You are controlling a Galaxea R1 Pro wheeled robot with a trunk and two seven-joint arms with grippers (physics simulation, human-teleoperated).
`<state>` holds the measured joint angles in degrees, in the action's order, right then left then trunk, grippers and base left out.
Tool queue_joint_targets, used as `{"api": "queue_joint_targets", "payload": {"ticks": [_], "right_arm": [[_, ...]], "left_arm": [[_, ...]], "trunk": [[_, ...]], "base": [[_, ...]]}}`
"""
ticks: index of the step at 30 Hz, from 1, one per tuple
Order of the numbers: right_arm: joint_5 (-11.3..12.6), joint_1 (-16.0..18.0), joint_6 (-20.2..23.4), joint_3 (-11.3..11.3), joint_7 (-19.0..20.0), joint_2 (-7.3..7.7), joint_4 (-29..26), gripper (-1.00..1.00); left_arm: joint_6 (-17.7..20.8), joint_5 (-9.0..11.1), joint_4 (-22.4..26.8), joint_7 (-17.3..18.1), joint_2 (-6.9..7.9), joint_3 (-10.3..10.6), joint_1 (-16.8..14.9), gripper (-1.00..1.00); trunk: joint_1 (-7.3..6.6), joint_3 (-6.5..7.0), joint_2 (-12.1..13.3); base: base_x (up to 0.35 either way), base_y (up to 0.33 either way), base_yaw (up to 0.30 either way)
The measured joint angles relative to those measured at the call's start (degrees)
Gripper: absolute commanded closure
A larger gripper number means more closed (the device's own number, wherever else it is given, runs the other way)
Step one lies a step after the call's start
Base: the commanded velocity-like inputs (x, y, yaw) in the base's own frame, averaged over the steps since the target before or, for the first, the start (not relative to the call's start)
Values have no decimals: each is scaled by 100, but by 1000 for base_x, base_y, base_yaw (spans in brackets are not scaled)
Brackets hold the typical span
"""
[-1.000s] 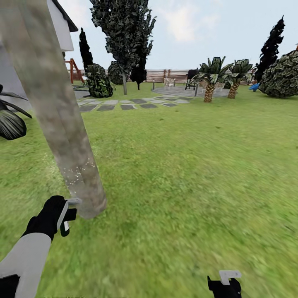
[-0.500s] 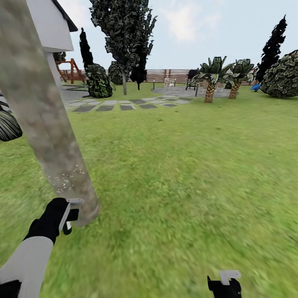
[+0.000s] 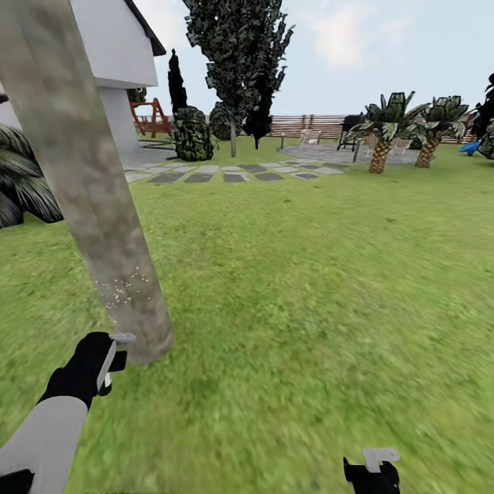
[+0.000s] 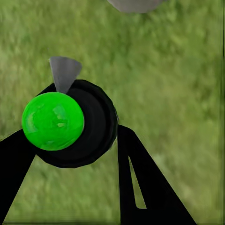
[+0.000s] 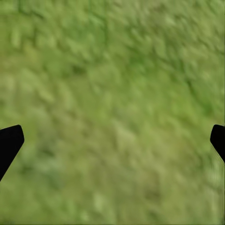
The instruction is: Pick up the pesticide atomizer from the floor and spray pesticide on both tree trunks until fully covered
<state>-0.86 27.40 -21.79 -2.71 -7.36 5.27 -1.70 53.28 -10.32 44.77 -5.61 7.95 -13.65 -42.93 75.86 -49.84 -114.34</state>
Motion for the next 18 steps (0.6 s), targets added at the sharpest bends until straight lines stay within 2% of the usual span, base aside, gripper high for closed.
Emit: {"api": "queue_joint_targets", "payload": {"ticks": [10,18], "right_arm": [[0,-1,0,0,0,1,-1,-100],[-1,0,0,0,1,0,0,-100]], "left_arm": [[-1,-6,-1,12,-2,-31,-1,100],[-7,-4,1,7,-9,-17,0,100]], "trunk": [[-1,0,0],[-1,0,0]], "base": [[175,-247,18],[194,-234,230]]}}
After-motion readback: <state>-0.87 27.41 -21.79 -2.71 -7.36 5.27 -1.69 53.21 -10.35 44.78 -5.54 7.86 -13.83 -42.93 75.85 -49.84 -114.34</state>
